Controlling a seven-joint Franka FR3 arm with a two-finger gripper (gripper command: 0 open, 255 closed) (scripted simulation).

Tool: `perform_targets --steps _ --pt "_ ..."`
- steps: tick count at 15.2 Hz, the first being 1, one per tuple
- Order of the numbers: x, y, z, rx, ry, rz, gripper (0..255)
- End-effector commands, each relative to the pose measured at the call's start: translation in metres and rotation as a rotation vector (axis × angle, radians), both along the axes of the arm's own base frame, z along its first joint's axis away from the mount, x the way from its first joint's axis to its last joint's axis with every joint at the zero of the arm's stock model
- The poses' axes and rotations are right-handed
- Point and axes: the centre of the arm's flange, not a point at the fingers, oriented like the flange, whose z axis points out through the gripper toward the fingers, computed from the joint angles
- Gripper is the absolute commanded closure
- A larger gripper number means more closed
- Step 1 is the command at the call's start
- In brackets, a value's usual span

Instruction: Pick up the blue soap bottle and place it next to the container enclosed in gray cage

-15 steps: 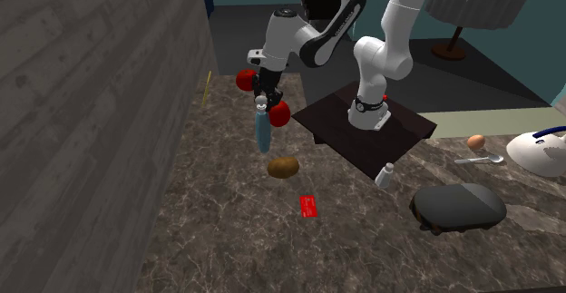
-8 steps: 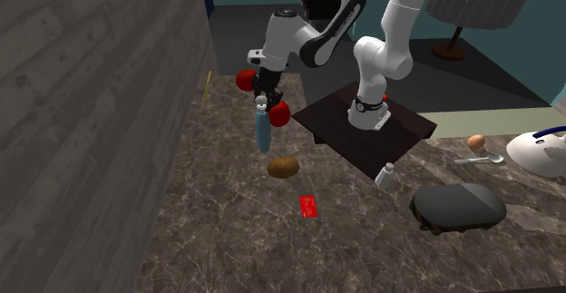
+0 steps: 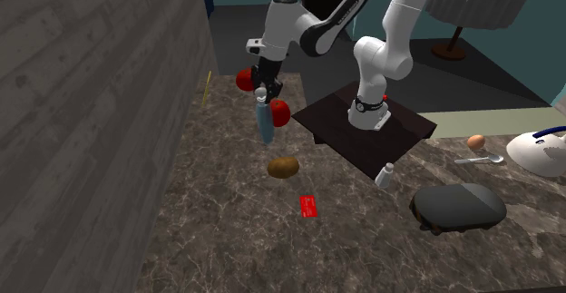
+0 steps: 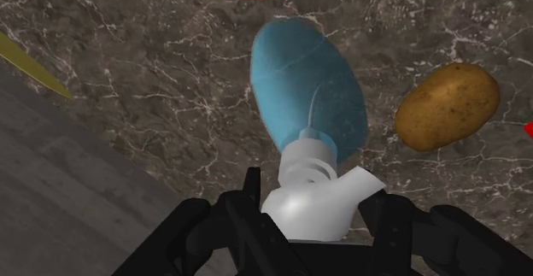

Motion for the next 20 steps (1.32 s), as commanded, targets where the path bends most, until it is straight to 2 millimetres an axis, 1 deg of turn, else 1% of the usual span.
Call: perform_targets --steps 1,20 --pt "0.0 0.0 0.01 0.0 0.0 0.0 255" --pt "0.0 0.0 0.11 0.0 0.0 0.0 255"
